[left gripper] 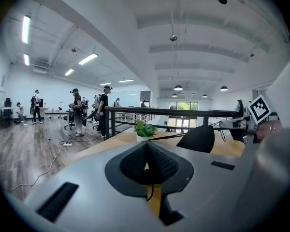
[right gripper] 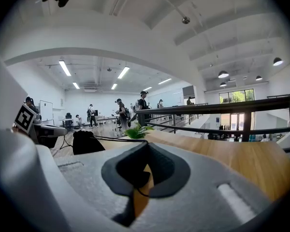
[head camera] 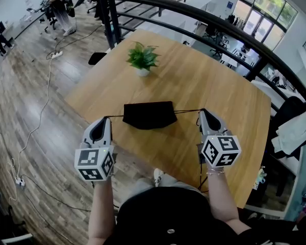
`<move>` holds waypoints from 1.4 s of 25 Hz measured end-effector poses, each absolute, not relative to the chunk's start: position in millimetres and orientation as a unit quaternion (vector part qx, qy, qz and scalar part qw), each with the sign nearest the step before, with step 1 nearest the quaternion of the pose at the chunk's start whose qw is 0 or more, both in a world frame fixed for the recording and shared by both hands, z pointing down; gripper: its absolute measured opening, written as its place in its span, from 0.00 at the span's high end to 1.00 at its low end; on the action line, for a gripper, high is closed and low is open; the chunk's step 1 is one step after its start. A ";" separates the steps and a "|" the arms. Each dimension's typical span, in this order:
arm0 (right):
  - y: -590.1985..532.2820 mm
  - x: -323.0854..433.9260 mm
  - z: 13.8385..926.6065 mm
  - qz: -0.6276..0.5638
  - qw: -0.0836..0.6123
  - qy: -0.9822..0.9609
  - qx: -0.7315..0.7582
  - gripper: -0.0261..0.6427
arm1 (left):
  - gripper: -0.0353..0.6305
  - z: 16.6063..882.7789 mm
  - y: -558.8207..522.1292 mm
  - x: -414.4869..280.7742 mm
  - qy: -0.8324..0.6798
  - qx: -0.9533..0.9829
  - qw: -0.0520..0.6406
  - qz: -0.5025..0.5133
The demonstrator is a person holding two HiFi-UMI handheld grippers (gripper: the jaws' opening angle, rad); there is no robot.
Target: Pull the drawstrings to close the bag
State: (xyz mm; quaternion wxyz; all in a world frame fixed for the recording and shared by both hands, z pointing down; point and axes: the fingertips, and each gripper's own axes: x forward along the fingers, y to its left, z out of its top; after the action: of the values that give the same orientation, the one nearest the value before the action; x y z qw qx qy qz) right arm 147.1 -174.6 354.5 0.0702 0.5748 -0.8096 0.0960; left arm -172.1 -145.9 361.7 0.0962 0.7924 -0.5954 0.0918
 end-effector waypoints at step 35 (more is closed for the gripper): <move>-184.2 155.4 376.0 0.117 0.083 -0.804 0.576 0.96 | 0.92 398.3 -145.9 -187.1 -0.614 0.765 0.184 0.063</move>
State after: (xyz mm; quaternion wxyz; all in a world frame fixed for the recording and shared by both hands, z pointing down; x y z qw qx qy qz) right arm 155.4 -184.2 376.0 0.0830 0.5764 -0.8044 0.1174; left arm -187.1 -145.9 398.3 0.1840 0.7649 -0.6141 0.0633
